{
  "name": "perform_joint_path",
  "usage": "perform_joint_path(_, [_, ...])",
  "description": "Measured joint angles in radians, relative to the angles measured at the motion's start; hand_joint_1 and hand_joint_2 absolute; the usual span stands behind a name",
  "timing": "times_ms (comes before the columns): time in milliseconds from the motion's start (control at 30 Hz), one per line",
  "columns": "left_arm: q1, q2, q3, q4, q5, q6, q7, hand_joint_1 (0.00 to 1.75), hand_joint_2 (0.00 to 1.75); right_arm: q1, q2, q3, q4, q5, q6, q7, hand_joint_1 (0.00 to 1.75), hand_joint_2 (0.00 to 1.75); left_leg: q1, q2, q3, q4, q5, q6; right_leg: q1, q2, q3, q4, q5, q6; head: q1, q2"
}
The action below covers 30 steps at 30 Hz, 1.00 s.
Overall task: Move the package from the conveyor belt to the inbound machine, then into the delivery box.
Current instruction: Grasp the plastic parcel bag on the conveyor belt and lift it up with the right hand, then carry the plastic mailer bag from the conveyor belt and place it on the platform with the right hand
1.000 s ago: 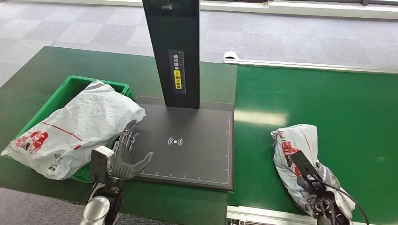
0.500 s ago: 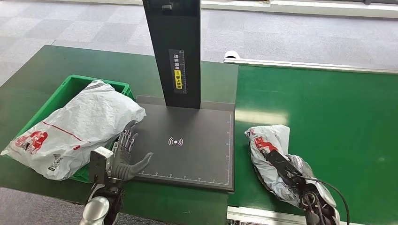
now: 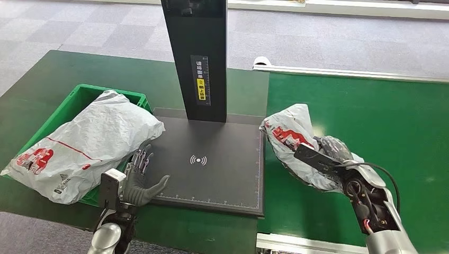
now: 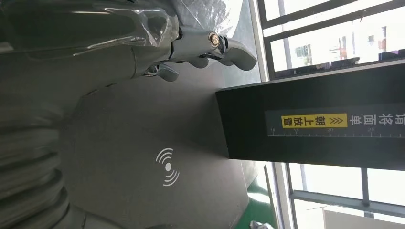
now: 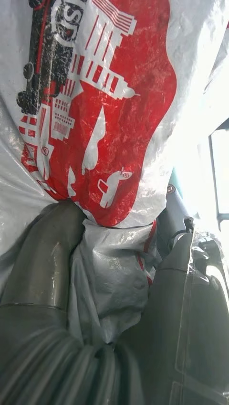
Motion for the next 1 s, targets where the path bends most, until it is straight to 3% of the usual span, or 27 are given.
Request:
perform_joint_path(167, [0.002,0.004,0.003,0.000,0.002,0.001,-0.002,0.00,1.75,-0.034,-0.010,0.029,0.006,-0.012,0.003,-0.003,1.75,1.75,0.000,0.000,0.000,0.000,0.000,0.000,0.000,0.000,0.000,0.000,0.000,0.000,0.000,0.000])
perform_joint_path(333, [0.016,0.017,0.017,-0.003,0.002,0.003,-0.013,0.00,1.75,-0.194,-0.020,0.194,0.009,-0.071,0.060,-0.064,1.75,1.75,0.000,0.000,-0.003,0.000,0.001,0.000,0.000,-0.001,-0.002,0.000,0.000,0.000,0.000,0.000])
perform_joint_path(500, [0.000,0.023,0.020,0.000,0.003,0.003,-0.017,0.00,1.75,-0.271,0.038,0.383,-0.028,-0.126,0.162,-0.092,1.75,1.75,0.001,0.000,-0.003,0.000,0.001,0.000,0.001,-0.001,-0.003,0.001,0.000,0.000,0.000,0.000])
perform_joint_path(633, [-0.016,0.027,0.020,0.006,0.006,0.003,-0.018,0.00,1.75,-0.288,0.078,0.525,-0.031,-0.167,0.155,-0.090,1.75,1.75,0.001,-0.002,-0.003,0.000,0.002,0.000,0.001,-0.002,-0.002,0.001,0.000,0.000,0.000,0.000])
perform_joint_path(867, [-0.020,0.034,0.022,0.011,0.007,0.003,-0.018,0.00,1.75,-0.305,0.093,0.623,-0.030,-0.202,0.167,-0.101,1.75,1.75,0.000,-0.002,-0.004,0.000,0.002,0.000,0.000,-0.002,-0.002,0.000,0.000,0.000,0.000,0.000])
perform_joint_path(1000, [-0.050,0.034,0.020,0.032,0.007,0.003,-0.018,0.00,1.75,-0.301,0.143,0.698,0.002,-0.243,0.234,-0.139,1.75,1.75,0.000,-0.002,-0.004,0.000,0.002,0.000,0.000,-0.001,-0.003,0.000,0.000,0.000,0.000,0.000])
